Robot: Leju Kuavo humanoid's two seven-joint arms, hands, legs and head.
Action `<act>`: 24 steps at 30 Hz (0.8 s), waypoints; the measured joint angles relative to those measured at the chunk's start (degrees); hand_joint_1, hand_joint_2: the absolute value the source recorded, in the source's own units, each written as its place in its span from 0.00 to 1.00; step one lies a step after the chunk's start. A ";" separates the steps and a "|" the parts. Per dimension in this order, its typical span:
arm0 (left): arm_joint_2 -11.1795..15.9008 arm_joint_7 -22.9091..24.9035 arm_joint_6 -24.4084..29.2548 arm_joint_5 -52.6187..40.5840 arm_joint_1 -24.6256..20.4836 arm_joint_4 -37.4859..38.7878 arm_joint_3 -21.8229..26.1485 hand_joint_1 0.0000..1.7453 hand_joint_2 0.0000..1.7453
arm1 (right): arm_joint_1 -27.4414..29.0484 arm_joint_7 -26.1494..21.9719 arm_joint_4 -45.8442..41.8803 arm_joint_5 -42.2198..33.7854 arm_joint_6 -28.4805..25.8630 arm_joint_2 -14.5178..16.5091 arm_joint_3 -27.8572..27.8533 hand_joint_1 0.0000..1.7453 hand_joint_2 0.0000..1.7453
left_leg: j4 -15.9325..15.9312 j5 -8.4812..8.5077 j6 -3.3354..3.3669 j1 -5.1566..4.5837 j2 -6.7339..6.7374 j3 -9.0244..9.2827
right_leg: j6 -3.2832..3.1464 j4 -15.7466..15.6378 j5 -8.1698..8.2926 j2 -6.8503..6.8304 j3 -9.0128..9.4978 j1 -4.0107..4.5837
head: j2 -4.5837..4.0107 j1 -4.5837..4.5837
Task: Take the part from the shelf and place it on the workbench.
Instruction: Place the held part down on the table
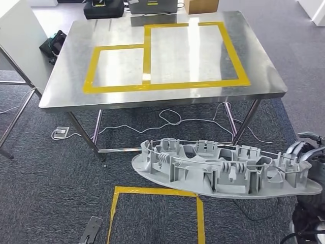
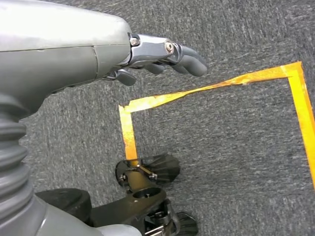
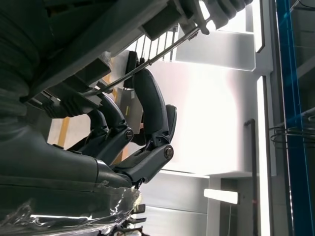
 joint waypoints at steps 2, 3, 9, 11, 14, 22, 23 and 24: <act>0.04 0.00 0.14 0.03 -0.20 -0.01 0.24 0.00 1.00 | 0.02 -0.08 -0.22 0.01 -0.01 0.00 0.00 1.00 1.00 | 5.26 -0.85 -0.41 -0.02 0.44 -3.04 | -0.70 -0.07 -0.48 -0.05 0.75 -0.07 | 0.00 -0.10; 0.03 0.00 0.19 0.04 -0.26 -0.01 0.34 0.00 1.00 | 0.00 -0.10 -0.30 0.00 -0.02 0.00 0.00 1.00 1.00 | 9.13 -2.07 -0.58 -0.04 0.61 -5.52 | -0.97 -0.08 -0.85 -0.10 1.11 -0.03 | 0.00 -0.14; 0.10 0.01 0.19 0.11 0.03 0.01 0.76 0.00 1.00 | 0.20 -0.11 -0.34 0.43 -0.20 0.00 0.00 1.00 1.00 | 8.26 0.54 1.21 -0.91 0.74 -9.99 | -1.24 -0.22 -4.05 -0.04 4.69 0.63 | 0.00 -0.21; 0.22 0.07 0.17 0.11 0.19 0.02 0.84 0.00 1.00 | 0.27 -0.09 -0.35 0.96 -0.36 -0.01 0.01 1.00 1.00 | 1.81 5.02 2.24 -1.78 0.91 -8.28 | -0.90 -0.34 -5.35 -0.02 5.71 0.92 | 0.00 -0.16; 0.11 0.20 0.13 0.05 0.41 0.03 0.86 0.00 1.00 | 0.48 -0.03 -0.53 1.79 -0.66 -0.17 0.04 1.00 1.00 | -0.79 5.57 2.44 -1.87 0.88 -7.09 | -0.16 -0.79 -5.95 0.02 7.23 1.21 | 0.01 -0.13; -0.26 0.75 -0.14 -0.08 1.07 0.03 0.92 0.00 1.00 | 1.18 -0.02 -0.98 4.34 -1.97 -0.79 0.11 1.00 1.00 | -1.21 1.77 3.50 -1.42 0.24 -1.60 | 1.15 14.88 -13.13 -0.12 -5.36 1.19 | 0.00 0.51; -0.28 0.80 -0.14 -0.08 1.14 0.03 0.92 0.00 1.00 | 1.23 -0.02 -0.98 4.38 -1.97 -0.85 0.13 1.00 1.00 | -1.21 1.04 3.42 -1.39 0.16 -0.61 | 1.20 12.41 -12.19 -0.13 -5.40 1.13 | 0.00 0.54; -0.28 0.85 -0.16 -0.08 1.20 0.03 0.93 0.00 1.00 | 1.25 -0.02 -0.97 4.40 -1.98 -0.90 0.15 1.00 1.00 | -1.22 0.26 3.26 -1.39 0.11 0.29 | 1.30 8.91 -9.08 -0.15 -4.99 1.01 | 0.00 0.55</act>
